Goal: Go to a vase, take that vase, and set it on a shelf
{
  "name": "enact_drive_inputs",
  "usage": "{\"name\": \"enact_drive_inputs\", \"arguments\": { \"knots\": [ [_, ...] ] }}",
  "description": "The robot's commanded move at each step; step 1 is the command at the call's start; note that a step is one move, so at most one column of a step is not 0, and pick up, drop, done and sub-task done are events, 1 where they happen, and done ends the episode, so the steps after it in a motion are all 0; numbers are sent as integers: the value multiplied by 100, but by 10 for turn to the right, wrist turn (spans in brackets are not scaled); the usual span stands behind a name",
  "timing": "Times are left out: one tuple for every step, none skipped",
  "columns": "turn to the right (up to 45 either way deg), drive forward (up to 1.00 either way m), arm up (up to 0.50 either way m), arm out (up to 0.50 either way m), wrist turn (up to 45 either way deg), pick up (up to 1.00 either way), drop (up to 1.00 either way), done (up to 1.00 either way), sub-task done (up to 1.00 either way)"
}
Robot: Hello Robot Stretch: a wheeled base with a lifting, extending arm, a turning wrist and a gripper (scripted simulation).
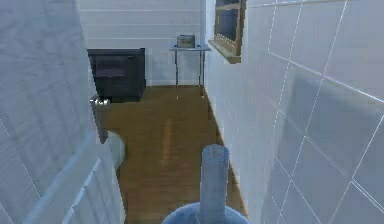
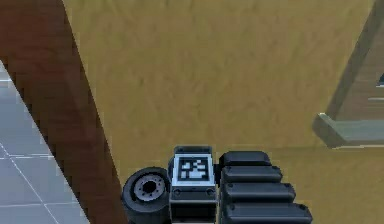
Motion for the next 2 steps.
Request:
{"name": "enact_drive_inputs", "arguments": {
  "knots": [
    [300, 0, 0, 0, 0, 0, 0, 0, 0],
    [0, 5, 0, 0, 0, 0, 0, 0, 0]
  ]
}}
